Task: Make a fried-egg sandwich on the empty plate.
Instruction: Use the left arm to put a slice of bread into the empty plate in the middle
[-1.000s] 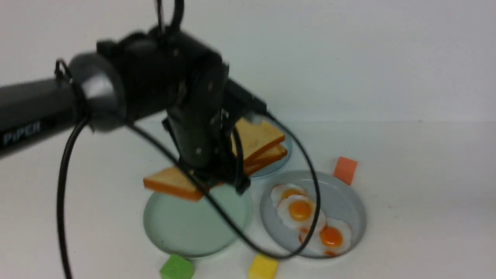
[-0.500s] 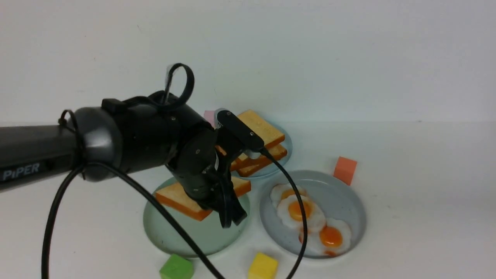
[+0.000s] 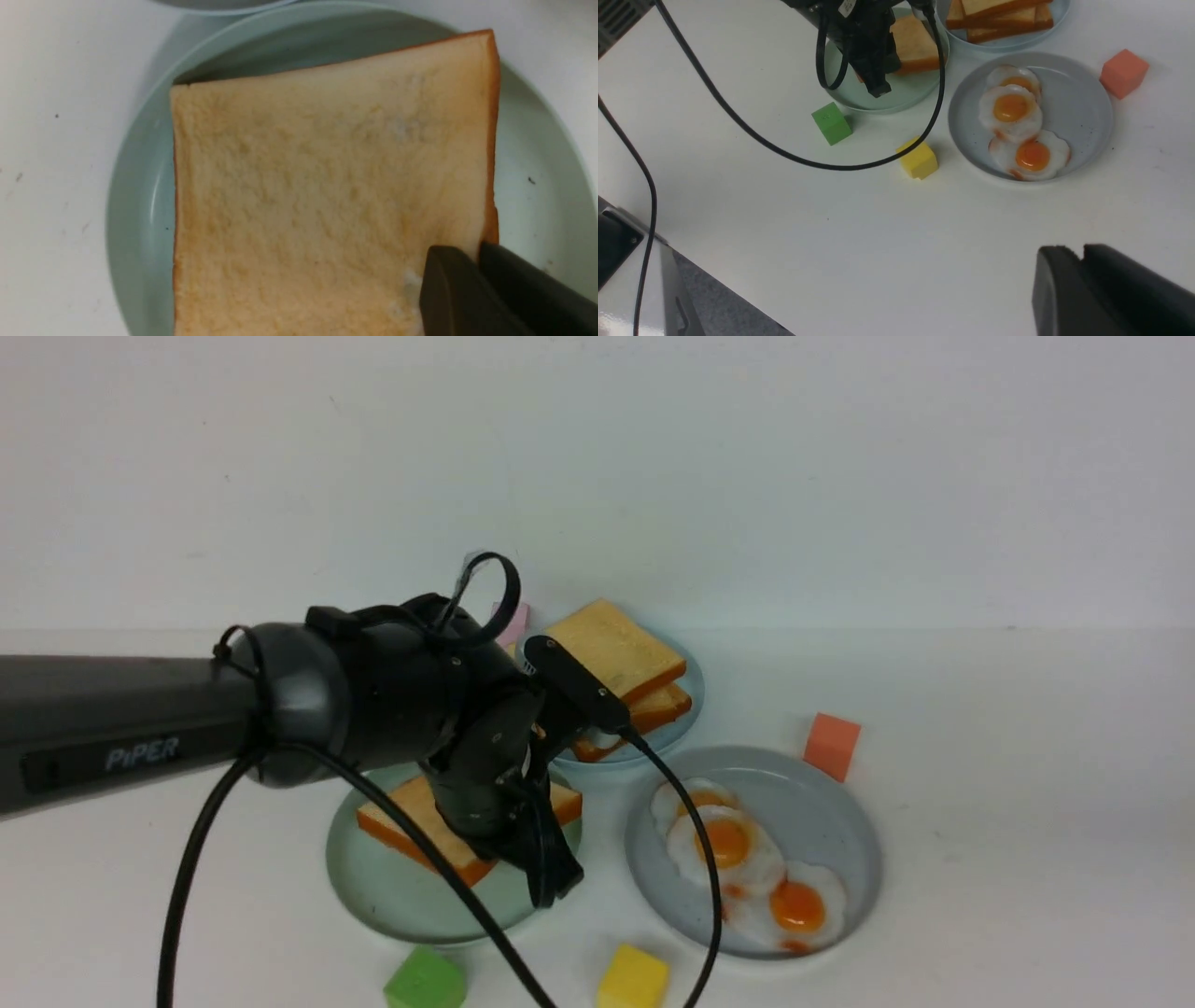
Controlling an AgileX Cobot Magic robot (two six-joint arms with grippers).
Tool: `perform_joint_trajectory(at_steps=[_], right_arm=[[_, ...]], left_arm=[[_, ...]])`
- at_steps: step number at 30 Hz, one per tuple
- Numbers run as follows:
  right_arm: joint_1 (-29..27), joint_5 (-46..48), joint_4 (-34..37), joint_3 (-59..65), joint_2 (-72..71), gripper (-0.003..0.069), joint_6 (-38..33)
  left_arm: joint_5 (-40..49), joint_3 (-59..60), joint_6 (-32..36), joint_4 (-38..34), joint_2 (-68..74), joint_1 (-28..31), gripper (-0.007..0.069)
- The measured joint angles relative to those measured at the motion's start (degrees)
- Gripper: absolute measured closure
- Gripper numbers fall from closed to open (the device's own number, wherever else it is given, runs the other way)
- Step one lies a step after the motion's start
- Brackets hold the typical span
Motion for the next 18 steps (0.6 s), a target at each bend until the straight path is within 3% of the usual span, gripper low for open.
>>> perform_joint_trajectory(at_steps=[5,13,18], right_arm=[[0.0,0.0,0.0,0.0,0.0,0.0564,0.0],[0.0,0.05,0.0,0.0,0.0,0.0561,0.0],[0.0,0.52,0.0,0.0,0.12,0.0556,0.0]], left_arm=[[1.19,0.0,-0.52,0.0,0.0,0.0,0.0495],[2.07,0.0,-0.71,-0.33,-0.18,0.0,0.0279],[4.56,-1.04,-0.71,-4.52,-2.69,0.0,0.0243]])
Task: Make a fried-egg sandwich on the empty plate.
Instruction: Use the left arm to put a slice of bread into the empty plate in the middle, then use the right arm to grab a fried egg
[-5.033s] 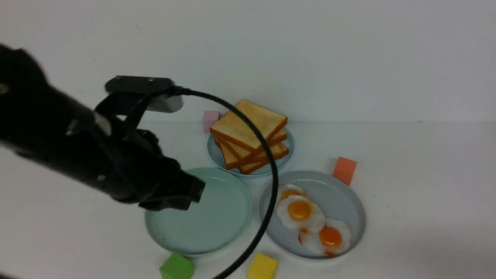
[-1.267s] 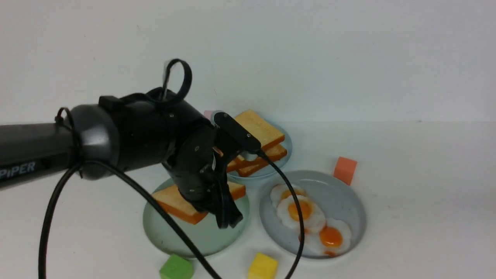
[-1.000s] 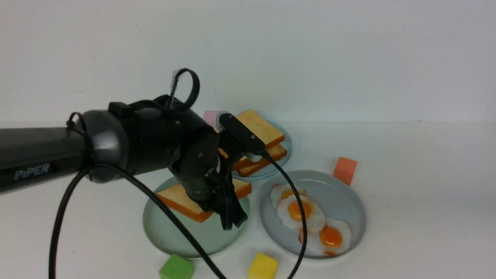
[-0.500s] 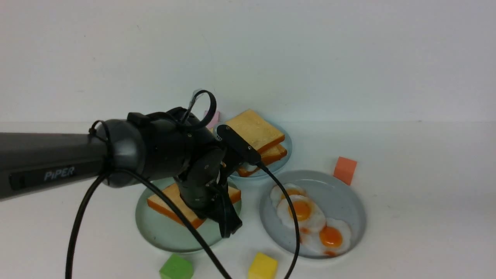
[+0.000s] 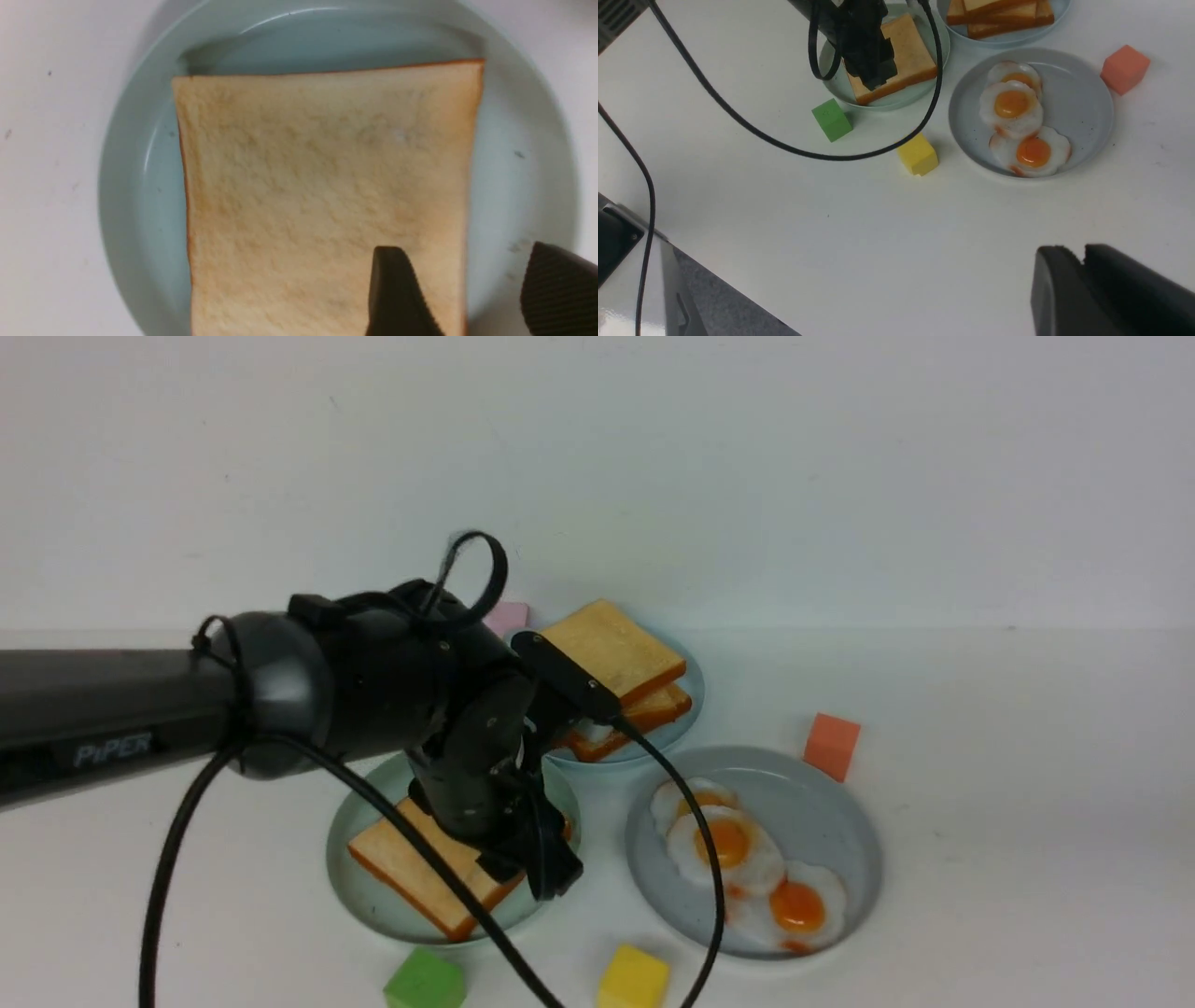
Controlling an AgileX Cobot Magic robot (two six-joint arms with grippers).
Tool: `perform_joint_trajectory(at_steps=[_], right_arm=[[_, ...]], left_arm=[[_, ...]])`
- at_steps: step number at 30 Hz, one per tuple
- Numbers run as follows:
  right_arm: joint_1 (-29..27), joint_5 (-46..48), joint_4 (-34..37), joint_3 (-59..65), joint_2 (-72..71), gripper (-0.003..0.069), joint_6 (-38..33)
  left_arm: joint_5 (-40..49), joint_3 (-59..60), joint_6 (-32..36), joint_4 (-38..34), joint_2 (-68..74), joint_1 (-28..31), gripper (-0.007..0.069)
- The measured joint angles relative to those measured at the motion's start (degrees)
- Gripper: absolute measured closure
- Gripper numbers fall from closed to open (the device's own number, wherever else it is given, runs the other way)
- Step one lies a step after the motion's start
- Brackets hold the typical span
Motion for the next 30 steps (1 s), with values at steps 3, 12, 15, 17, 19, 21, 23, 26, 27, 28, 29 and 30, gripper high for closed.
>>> perform_joint_trajectory(at_steps=[3,12,15,17,19,21,23,26,27,28,29,30], right_arm=[[0.0,0.0,0.07,-0.2,1.3,0.0554,0.0],[0.0,-5.97,2.27,-0.27,21.68,0.0548,-3.22],[0.31,-7.91,4.43,-0.27,28.91,0.0548,-5.09],[1.0,-9.16,4.51,-0.27,31.07,0.0548,-5.57],[2.88,-11.06,4.07,-0.27,33.95,0.0547,-5.75],[6.73,-14.7,3.17,-0.4,38.16,0.0545,-5.75],[8.68,-15.72,1.75,-0.92,40.8,0.054,-5.54],[11.96,-16.14,-1.44,-3.86,47.69,0.0501,-3.32],[12.78,-16.14,-2.72,-5.18,50.36,0.0478,-2.43],[13.68,-16.14,-4.61,-6.91,52.55,0.0445,-1.3],[14.31,-16.07,-5.6,-8.07,54.26,0.0426,-0.73],[14.97,-16.01,-7.31,-9.25,55.92,0.0393,0.03]], left_arm=[[2.05,-1.66,0.0,-5.34,-3.55,-0.39,0.0266],[2.04,2.46,1.45,-15.73,-33.65,-11.62,0.0638],[1.57,10.28,-2.74,-15.71,-45.49,-12.54,0.0638],[1.03,13.79,-4.9,-15.17,-50.7,-12.54,0.0638],[-0.3,19.25,-7.37,-14.06,-56.63,-12.54,0.0638],[-3.88,26.33,-10.66,-12.38,-66.2,-12.54,0.0638],[-6.5,30.42,-12.27,-11.66,-71.04,-12.54,0.0638],[-10.96,36.11,-16.44,-10.26,-79.5,-12.54,0.0638],[-11.44,37.33,-17.41,-9.71,-80.94,-12.54,0.0638],[-11.6,38.02,-18.1,-9.02,-81.98,-12.54,0.0638],[-11.65,38.32,-18.52,-8.63,-82.51,-12.54,0.0638],[-11.65,38.62,-18.84,-7.95,-82.87,-12.54,0.0638]])
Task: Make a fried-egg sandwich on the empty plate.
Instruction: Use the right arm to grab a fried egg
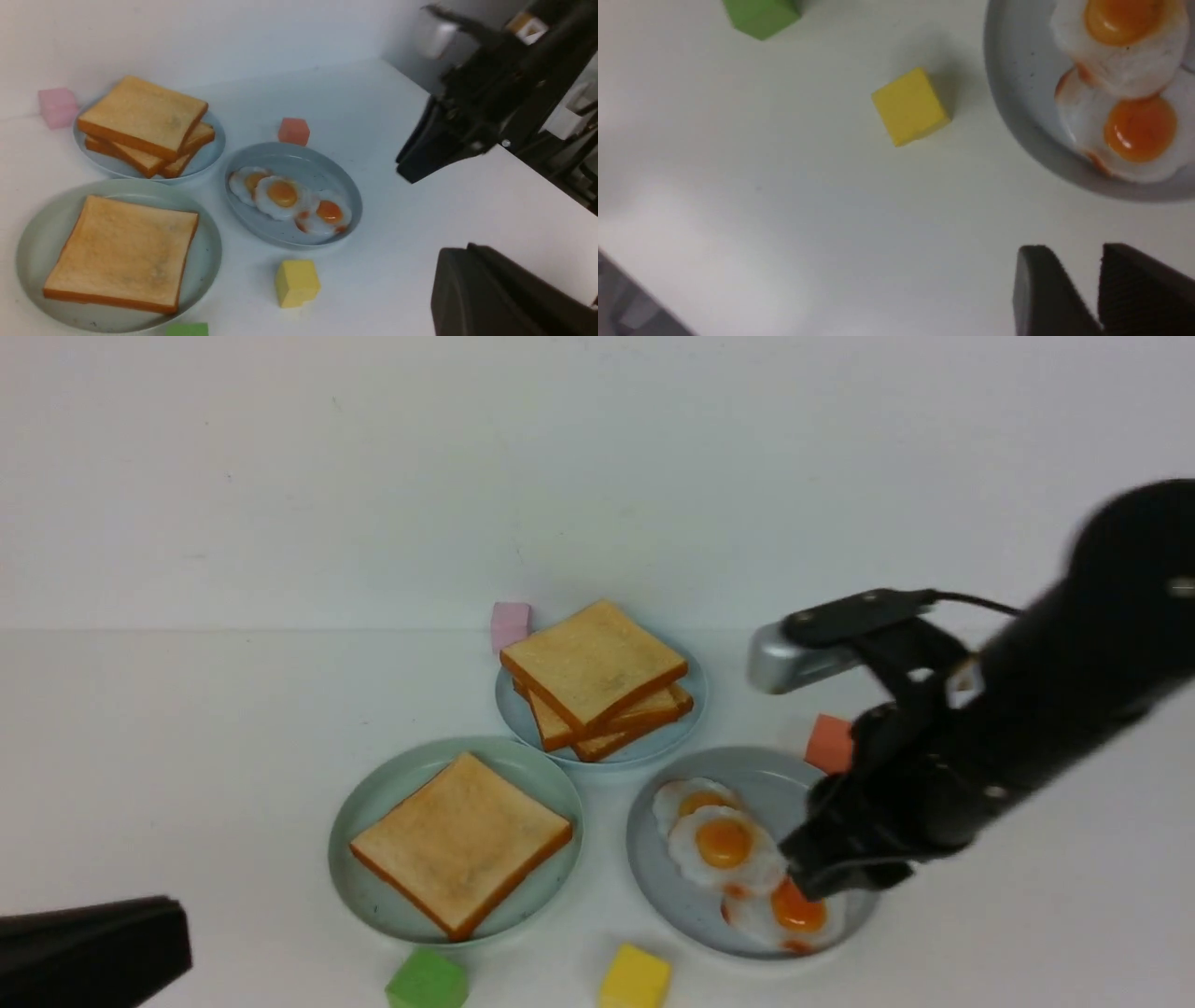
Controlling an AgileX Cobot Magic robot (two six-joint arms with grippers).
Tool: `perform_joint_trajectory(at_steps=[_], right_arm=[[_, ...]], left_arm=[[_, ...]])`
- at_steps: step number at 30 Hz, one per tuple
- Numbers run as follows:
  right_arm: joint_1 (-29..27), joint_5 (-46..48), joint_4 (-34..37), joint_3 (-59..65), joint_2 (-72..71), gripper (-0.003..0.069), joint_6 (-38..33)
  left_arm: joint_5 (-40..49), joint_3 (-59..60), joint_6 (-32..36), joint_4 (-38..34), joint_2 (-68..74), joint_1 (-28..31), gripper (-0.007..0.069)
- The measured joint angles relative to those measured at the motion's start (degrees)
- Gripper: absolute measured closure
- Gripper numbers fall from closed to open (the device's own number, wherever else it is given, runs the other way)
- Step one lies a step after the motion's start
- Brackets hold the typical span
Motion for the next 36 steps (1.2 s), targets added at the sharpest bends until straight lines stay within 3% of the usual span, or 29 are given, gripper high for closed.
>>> perform_joint_trajectory(at_steps=[5,12,22,36], right_arm=[[5.18,0.06,-11.39,-6.06,8.91,0.0212,4.91],[10.16,-2.99,-25.08,-9.41,16.0,0.0013,11.5],[11.3,-10.24,-35.56,-9.87,24.42,-0.001,15.15],[11.3,-14.74,-39.87,-10.94,29.51,-0.0006,17.2]], left_arm=[[-0.66,0.17,-0.58,3.04,-0.14,0.0,0.0638],[-0.79,0.17,-2.07,3.91,-0.14,0.0,0.0638],[-0.97,0.17,-2.22,3.97,-0.14,0.0,0.0638],[-0.96,0.17,-2.27,3.8,-0.14,0.0,0.0638]])
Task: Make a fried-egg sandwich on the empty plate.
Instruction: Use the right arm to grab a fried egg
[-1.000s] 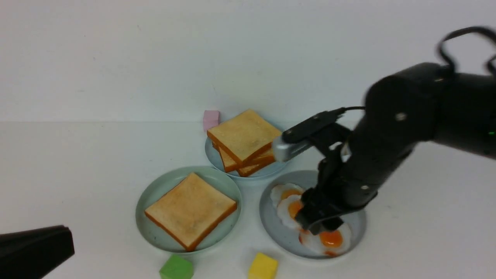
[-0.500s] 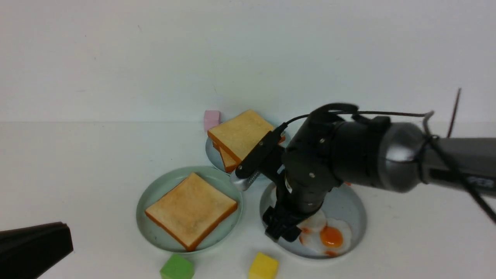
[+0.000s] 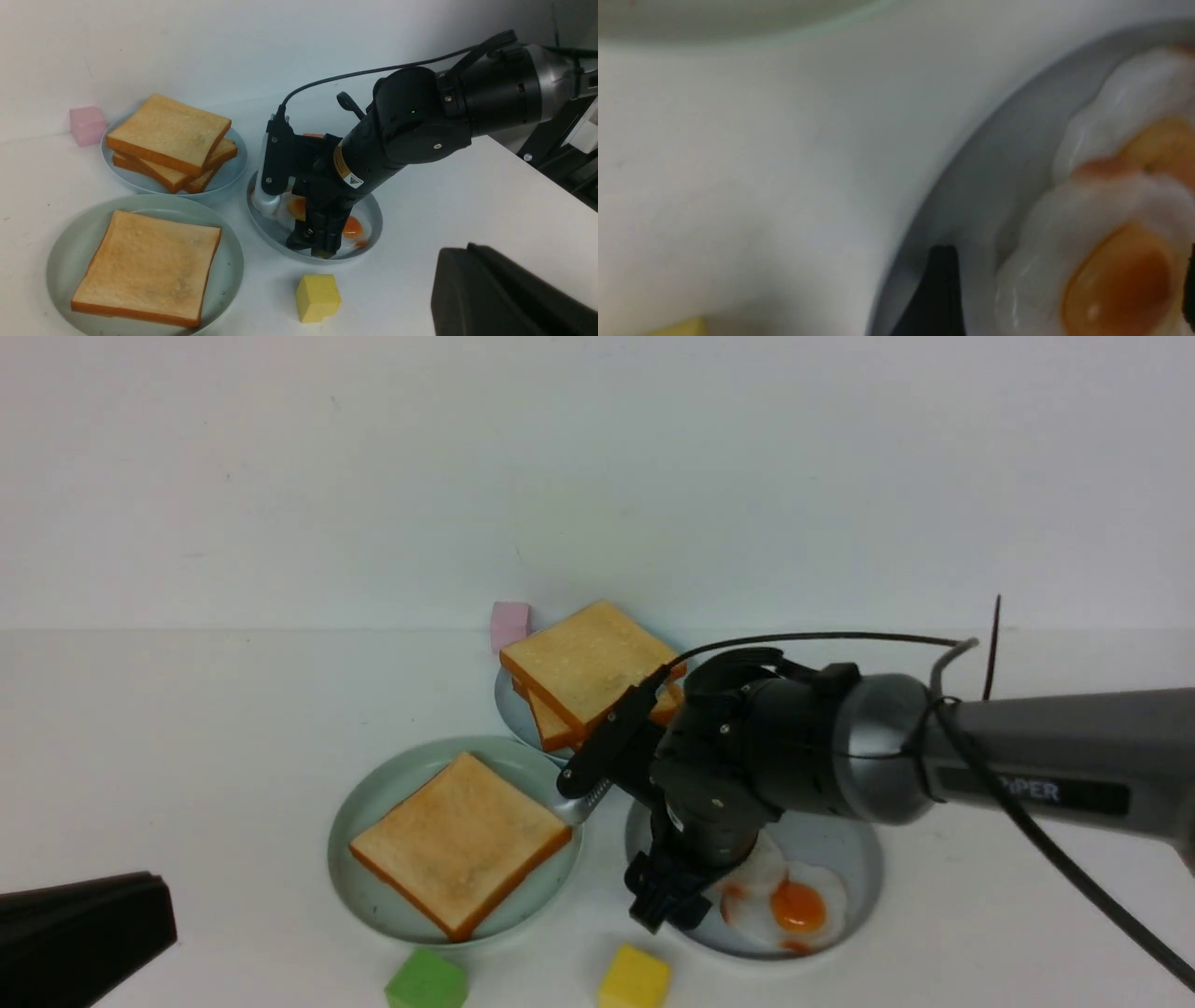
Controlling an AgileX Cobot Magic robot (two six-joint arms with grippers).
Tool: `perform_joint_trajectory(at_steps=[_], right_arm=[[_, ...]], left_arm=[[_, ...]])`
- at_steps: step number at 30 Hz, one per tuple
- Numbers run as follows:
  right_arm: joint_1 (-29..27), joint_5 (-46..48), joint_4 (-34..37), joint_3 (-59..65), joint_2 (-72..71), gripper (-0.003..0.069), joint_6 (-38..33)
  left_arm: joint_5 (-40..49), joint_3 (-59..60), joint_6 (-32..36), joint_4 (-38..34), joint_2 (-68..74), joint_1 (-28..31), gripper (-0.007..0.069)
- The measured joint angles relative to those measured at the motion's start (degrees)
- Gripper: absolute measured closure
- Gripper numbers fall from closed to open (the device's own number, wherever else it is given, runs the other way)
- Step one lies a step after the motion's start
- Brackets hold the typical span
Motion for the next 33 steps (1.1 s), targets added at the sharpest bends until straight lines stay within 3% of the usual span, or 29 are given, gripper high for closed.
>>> perform_joint_trajectory(at_steps=[6,15,21,27,33], right_arm=[[0.0,-0.57,-0.91,-0.31,0.59,0.0003,0.48],[-0.16,1.2,0.05,-0.7,0.46,0.009,0.81],[-0.95,4.7,3.51,-0.77,-1.1,0.009,0.81],[-3.97,5.22,11.75,-2.34,-1.19,0.0088,-2.24],[-6.05,3.83,13.79,-2.45,0.66,0.0087,-3.58]], left_arm=[[0.0,0.0,-0.07,-1.03,0.0,0.0,0.0638],[0.0,0.0,-0.14,-1.2,0.0,0.0,0.0638],[0.07,0.0,-0.14,-1.2,0.0,0.0,0.0638],[0.07,0.05,-0.14,-1.2,0.0,0.0,0.0638],[0.07,0.05,-0.14,-1.2,0.0,0.0,0.0638]])
